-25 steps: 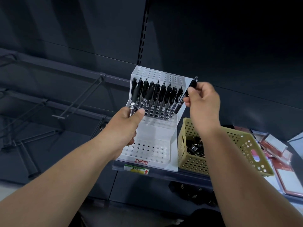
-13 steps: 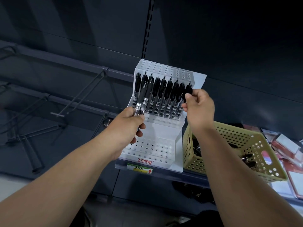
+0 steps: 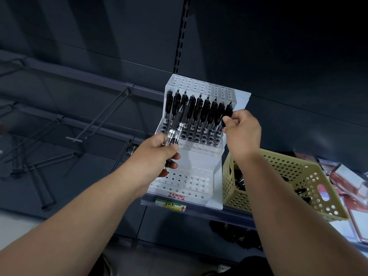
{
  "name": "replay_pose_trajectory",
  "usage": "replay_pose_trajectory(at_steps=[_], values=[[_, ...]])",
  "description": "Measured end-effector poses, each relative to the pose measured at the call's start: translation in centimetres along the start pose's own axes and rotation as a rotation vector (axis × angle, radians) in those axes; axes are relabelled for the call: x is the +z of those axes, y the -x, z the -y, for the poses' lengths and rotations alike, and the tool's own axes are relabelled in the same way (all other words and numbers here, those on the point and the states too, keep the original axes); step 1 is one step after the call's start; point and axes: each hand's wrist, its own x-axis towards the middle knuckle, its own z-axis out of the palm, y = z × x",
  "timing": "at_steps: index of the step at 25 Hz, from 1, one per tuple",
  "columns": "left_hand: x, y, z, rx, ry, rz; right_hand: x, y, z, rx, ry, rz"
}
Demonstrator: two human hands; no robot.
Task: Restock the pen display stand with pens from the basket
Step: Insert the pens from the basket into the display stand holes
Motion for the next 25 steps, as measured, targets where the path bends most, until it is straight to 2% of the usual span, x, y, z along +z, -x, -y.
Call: replay_pose_trajectory(at_steps=[3,5,7,10,12,18,22,25], values=[[-0.1,0.6,-0.2,-0.001,0.024,-0.016,-0.7,1.6,0.7,0.021,0.009,-0.049],[-0.1,1.1,-0.3,-0.022,0.068,-0.032,-1.1,3.7,1.5,-0.03,0.005,-0.066],[0.0,1.5,-0.6,-0.072,0.153,-0.039,-1.0,6.5,2.1,-0.181,0.019,0.024],[0.2,2.1,-1.0,-0.108,0.219,-0.032,-0.2,9.5,2.0,-0.524,0.108,0.11],[0.4,2.6,-1.1,-0.08,0.181,-0.029,-0.2,10.2,1.9,-0.618,0.083,0.14],[0.9,3.8,-1.1,-0.021,0.113,-0.025,-1.7,11.2,3.0,-0.501,0.121,0.444],[0.7,4.0,-1.2,-0.023,0.104,-0.04,-1.9,11.1,3.1,-0.499,0.172,0.438],[-0.1,3.0,-1.1,-0.038,0.146,-0.138,-1.6,10.5,3.3,-0.413,0.156,0.384]])
